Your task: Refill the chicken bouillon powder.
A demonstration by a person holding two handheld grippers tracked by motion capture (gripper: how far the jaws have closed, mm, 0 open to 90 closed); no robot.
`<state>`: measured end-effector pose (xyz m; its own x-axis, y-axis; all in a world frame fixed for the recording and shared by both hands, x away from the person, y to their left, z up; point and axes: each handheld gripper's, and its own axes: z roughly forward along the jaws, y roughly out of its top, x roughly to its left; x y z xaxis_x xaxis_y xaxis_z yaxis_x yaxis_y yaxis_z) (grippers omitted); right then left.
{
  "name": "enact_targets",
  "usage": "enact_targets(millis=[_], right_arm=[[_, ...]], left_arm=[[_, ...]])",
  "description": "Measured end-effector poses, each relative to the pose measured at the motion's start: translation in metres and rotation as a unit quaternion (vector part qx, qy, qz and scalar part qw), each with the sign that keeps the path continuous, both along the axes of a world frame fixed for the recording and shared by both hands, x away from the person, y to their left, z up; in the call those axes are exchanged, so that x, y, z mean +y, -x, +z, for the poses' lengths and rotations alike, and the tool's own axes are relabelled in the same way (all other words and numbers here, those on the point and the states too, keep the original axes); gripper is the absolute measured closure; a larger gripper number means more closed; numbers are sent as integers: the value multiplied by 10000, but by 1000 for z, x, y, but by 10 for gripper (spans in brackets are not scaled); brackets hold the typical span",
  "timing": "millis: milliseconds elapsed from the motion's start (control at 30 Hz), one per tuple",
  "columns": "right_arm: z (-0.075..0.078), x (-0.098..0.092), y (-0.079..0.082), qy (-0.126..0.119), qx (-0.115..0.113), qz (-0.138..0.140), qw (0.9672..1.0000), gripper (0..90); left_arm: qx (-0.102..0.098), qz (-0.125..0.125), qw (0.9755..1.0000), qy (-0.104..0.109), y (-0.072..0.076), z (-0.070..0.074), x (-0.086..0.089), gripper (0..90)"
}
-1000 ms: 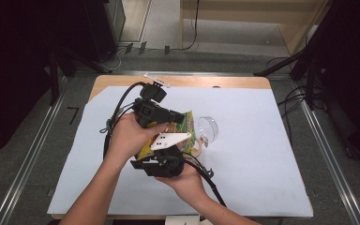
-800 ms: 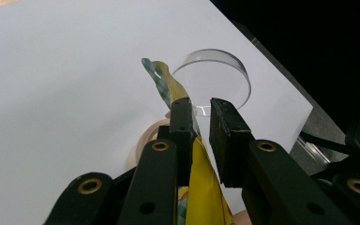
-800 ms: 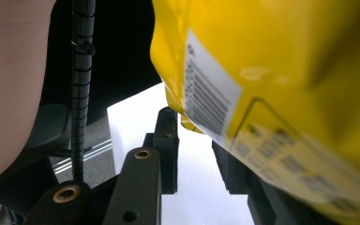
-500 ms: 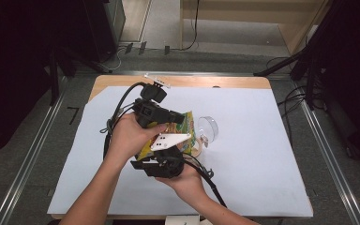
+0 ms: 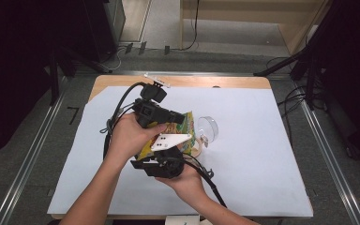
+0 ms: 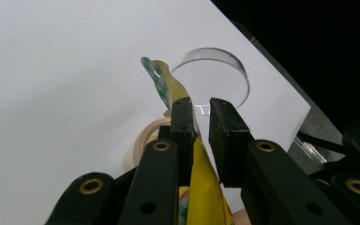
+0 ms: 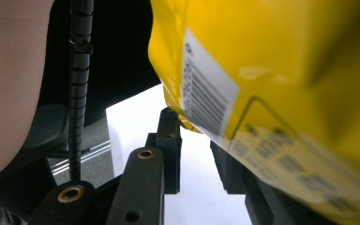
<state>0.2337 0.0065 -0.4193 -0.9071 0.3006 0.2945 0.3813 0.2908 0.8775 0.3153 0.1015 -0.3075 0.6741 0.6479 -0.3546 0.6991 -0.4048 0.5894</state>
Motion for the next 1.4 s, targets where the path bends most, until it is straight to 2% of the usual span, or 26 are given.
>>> enact_targets(millis=[167, 300, 733, 933, 1400], right_arm=[[2, 0, 0, 42, -27, 21, 10000, 749], [0, 1, -1, 19, 62, 71, 10000, 747], [-1, -3, -1, -16, 61, -32, 10000, 751], [4, -5, -2, 16, 22, -16, 10000, 753], [5, -4, -4, 64, 10, 18, 10000, 760]], left_arm=[[29, 21, 10000, 77, -1, 1, 3, 802], [52, -17, 10000, 26, -3, -1, 1, 807], [25, -111, 9999, 0, -4, 0, -6, 816], [17, -60, 10000, 62, -6, 2, -2, 816], [137, 63, 9998, 128, -9, 1, 3, 832]])
